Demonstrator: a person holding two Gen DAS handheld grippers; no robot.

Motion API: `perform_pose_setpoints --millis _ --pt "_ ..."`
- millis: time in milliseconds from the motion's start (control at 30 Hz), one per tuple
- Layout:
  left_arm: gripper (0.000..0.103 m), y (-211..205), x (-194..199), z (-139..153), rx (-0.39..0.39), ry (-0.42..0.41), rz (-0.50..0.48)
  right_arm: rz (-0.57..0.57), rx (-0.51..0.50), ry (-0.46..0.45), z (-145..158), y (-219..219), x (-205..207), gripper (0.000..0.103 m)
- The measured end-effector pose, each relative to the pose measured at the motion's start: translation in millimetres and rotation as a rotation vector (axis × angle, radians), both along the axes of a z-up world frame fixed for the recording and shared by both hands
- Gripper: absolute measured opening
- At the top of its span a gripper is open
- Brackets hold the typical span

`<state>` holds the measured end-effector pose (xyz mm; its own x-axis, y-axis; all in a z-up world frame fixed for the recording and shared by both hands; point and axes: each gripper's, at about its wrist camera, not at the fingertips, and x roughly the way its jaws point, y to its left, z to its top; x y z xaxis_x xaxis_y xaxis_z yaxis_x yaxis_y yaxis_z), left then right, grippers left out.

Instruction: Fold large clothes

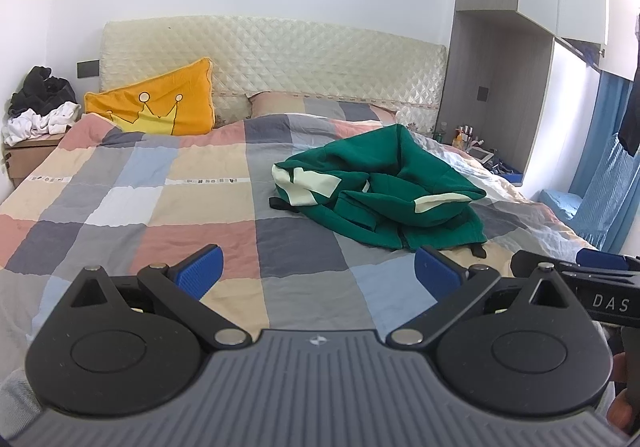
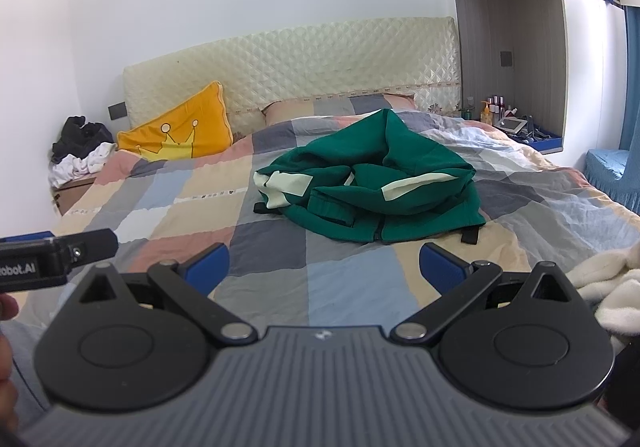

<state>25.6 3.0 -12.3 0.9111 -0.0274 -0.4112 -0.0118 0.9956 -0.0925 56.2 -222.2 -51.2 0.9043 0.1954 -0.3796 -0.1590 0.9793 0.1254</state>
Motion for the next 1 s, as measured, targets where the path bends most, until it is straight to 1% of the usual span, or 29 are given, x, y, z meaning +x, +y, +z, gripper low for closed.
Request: perform_pose_setpoints --millis 167,533,667,767,1000 --pt "0.103 1 4 -1 -0.002 0.003 -0.005 -0.002 0.013 0.014 -3 -2 3 0.103" --pt "0.103 2 6 -7 0.004 0.000 -0.005 -0.002 0.001 0.023 -6 2 6 0.103" --pt "0.103 4 6 -8 0.015 -0.002 -0.001 -0.003 0.002 0.026 -7 3 6 0.103" --pt "0.103 4 5 -11 0.039 -0.003 0.012 -0.004 0.003 0.033 -9 5 8 0.103" --pt "0.103 8 5 -11 0.030 -0.002 0.007 -0.003 0.003 0.038 -10 5 9 0.103"
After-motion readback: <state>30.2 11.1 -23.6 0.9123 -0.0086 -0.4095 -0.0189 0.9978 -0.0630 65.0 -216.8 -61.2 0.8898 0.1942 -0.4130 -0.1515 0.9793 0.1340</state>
